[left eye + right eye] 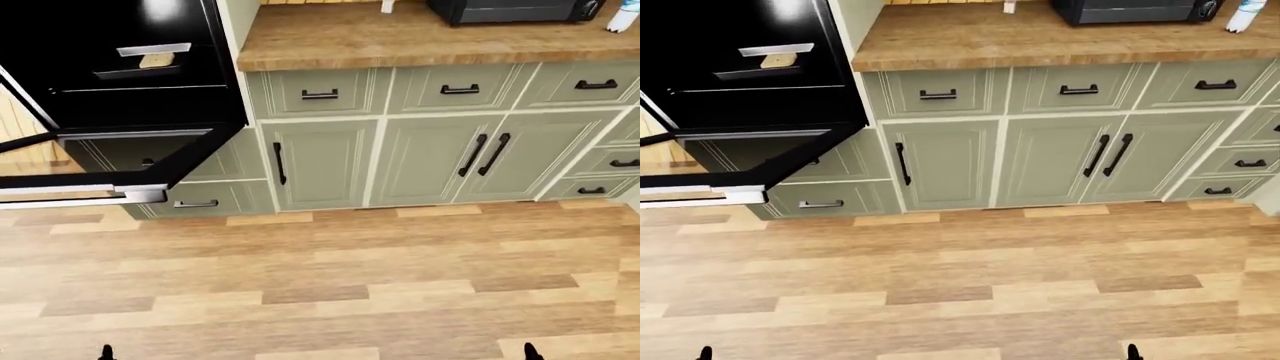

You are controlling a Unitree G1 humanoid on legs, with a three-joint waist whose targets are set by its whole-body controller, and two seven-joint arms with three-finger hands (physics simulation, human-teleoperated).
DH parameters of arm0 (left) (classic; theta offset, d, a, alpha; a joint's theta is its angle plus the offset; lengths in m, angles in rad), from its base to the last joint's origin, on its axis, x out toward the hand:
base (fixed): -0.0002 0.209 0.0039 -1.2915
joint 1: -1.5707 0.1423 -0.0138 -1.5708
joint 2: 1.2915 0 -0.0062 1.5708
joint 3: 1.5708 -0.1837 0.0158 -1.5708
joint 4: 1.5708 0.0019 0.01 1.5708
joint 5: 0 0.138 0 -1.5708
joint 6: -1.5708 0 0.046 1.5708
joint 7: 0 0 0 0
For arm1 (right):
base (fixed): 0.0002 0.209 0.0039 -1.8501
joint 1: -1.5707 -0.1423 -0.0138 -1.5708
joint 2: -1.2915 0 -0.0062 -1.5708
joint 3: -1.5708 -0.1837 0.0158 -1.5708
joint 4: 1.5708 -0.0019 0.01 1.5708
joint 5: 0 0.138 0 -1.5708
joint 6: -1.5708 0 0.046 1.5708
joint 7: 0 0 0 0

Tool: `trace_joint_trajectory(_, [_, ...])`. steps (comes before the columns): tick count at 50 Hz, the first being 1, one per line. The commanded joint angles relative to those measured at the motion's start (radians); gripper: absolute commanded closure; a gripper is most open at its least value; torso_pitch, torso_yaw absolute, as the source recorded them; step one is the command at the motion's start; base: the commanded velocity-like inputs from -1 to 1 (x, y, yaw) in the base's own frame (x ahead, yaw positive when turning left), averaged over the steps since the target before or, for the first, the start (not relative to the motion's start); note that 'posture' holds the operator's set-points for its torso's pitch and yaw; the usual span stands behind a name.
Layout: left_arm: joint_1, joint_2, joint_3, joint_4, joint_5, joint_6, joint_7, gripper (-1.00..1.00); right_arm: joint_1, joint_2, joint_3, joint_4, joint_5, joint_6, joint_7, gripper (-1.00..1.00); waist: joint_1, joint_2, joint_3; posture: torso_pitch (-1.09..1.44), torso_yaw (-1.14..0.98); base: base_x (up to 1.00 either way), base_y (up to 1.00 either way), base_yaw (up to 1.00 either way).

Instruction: Close the oven door.

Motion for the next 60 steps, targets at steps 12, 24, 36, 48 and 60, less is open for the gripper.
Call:
trace_joint_trajectory(12, [0.000, 0.015, 0.031, -0.016, -0.046, -0.004, -0.031, -1.00, -0.004, -0.014, -0.009, -0.015, 0.010, -0.022, 0.004, -1.00, -0.004, -0.034, 0.010, 0.00, 0.00, 0.00, 0.15, 0.00])
trace_joint_trajectory(24, [0.012, 0.021, 0.018, -0.015, -0.021, 0.028, -0.005, -1.00, 0.003, -0.011, -0.006, -0.014, -0.002, -0.016, -0.002, -1.00, 0.007, 0.024, 0.009, 0.00, 0.00, 0.00, 0.15, 0.00])
trace_joint_trajectory(36, [0.009, 0.021, 0.028, -0.016, -0.030, 0.030, -0.017, -1.00, 0.006, -0.011, -0.011, -0.014, -0.001, -0.014, 0.005, -1.00, 0.015, -0.065, 0.010, 0.00, 0.00, 0.00, 0.16, 0.00])
trace_joint_trajectory(48, [0.009, 0.022, 0.028, -0.016, -0.036, 0.030, -0.020, -1.00, 0.006, -0.011, -0.014, -0.014, 0.005, -0.011, 0.016, -1.00, -0.003, 0.027, 0.014, 0.00, 0.00, 0.00, 0.16, 0.00])
trace_joint_trajectory(60, [0.007, 0.022, 0.027, -0.016, -0.036, 0.033, -0.019, -1.00, 0.008, -0.010, -0.015, -0.014, 0.004, -0.010, 0.018, -1.00, 0.008, -0.003, 0.013, 0.00, 0.00, 0.00, 0.16, 0.00])
